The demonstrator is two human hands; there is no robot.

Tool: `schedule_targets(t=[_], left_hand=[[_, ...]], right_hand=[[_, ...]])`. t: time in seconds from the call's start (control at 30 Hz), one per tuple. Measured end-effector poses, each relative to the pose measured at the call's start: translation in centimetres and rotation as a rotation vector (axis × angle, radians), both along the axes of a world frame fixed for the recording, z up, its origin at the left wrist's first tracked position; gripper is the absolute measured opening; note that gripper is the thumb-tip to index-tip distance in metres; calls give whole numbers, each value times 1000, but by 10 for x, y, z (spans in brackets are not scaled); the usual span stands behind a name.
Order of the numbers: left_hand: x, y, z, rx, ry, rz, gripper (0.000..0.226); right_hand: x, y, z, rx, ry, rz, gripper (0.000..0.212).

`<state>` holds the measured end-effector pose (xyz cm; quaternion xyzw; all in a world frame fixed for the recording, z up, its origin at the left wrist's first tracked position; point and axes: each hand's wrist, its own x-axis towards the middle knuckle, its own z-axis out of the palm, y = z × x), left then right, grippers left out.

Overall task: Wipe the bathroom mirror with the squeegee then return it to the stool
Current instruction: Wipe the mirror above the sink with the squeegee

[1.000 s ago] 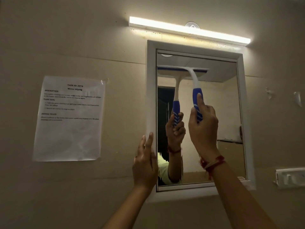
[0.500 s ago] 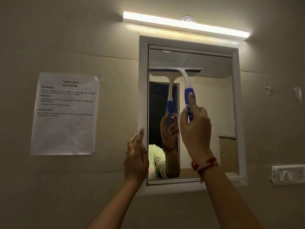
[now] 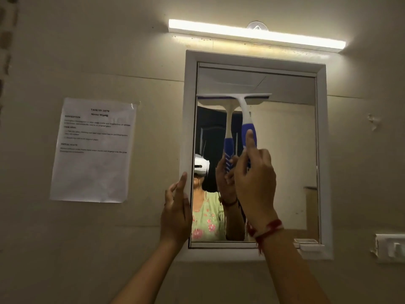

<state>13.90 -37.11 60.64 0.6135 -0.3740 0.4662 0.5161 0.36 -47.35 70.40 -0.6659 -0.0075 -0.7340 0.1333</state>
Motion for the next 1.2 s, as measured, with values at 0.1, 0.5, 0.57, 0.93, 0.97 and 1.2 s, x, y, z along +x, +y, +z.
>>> schedule_targets(t=[0.1,0.5,0.57,0.93,0.97,1.2], left_hand=[[0,0,-1,-5,7,-15,46],[2,1,-2,-11,0,-38,42],[3,1,-2,-17,-6,-34,43],[1,2,-2,-6,-12,7,46],[1,2,-1,-8,-8,2,47],[0,2,-2,-19,-10,-7,47]], right_hand=[[-1,1,-3,-2,-20,-13,51],[14,6,-36,42,-36,26,54],[13,9,-48,49,-43,43,54],[25,-2,-26,21,-76,2,48],[25,-3,-40,19,-69,2,48],[21,5,-69,51,-67,67,49]])
